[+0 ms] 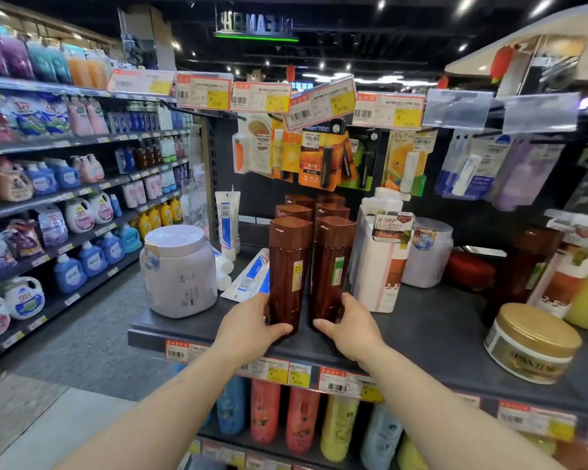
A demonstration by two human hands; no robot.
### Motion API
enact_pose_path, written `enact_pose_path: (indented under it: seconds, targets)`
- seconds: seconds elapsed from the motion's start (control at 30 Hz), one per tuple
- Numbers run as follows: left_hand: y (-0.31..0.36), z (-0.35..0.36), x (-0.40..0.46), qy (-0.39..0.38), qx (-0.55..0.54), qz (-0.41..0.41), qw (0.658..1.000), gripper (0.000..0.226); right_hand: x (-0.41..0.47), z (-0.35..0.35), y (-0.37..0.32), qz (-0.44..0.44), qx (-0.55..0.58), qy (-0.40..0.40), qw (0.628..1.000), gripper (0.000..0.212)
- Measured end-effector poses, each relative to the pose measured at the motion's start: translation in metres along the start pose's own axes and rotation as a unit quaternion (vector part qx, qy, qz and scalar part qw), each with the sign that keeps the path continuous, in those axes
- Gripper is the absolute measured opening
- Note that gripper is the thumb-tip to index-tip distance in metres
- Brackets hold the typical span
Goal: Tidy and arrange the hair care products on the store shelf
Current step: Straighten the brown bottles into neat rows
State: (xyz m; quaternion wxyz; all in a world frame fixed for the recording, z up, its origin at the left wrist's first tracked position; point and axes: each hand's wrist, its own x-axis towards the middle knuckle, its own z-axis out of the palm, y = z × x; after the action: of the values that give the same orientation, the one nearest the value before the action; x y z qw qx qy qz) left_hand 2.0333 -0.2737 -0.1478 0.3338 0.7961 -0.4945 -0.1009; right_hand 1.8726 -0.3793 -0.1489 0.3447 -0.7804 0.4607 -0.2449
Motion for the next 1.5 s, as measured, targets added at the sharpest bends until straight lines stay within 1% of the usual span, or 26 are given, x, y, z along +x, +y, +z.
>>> enact_pose_path:
  seconds: [0.23, 0.33, 0.5, 0.97, 1.2, 1.37, 1.5]
  targets:
    - [0.0, 0.0, -0.001, -0.008, 0.0, -0.001, 1.0, 0.051, 0.001, -0.001, -0.002, 0.003, -0.01, -0.003, 1.0, 0.051]
    - [0.0, 0.0, -0.001, -0.004, -0.012, -0.007, 1.0, 0.047, 0.003, 0.0, -0.003, 0.0, -0.011, -0.004, 1.0, 0.047]
    - [0.0, 0.001, -0.005, 0.002, -0.021, -0.005, 1.0, 0.048, 0.004, 0.001, -0.005, 0.005, -0.015, -0.002, 1.0, 0.045]
    - [0.002, 0.0, -0.008, -0.002, -0.015, -0.007, 1.0, 0.048, 0.0, 0.001, -0.01, 0.027, -0.016, 0.005, 0.999, 0.052]
    - [-0.001, -0.002, -0.004, -0.03, -0.015, -0.022, 0.999, 0.059, -0.005, -0.008, -0.009, 0.049, 0.046, 0.016, 0.998, 0.059]
    - [0.002, -0.005, -0.007, -0.009, -0.023, -0.035, 0.999, 0.07, -0.012, -0.016, -0.005, 0.051, 0.078, 0.013, 0.996, 0.065]
    - [0.004, -0.007, -0.013, 0.011, -0.032, -0.04, 0.999, 0.073, -0.019, -0.024, -0.002, 0.031, 0.066, 0.015, 0.997, 0.06]
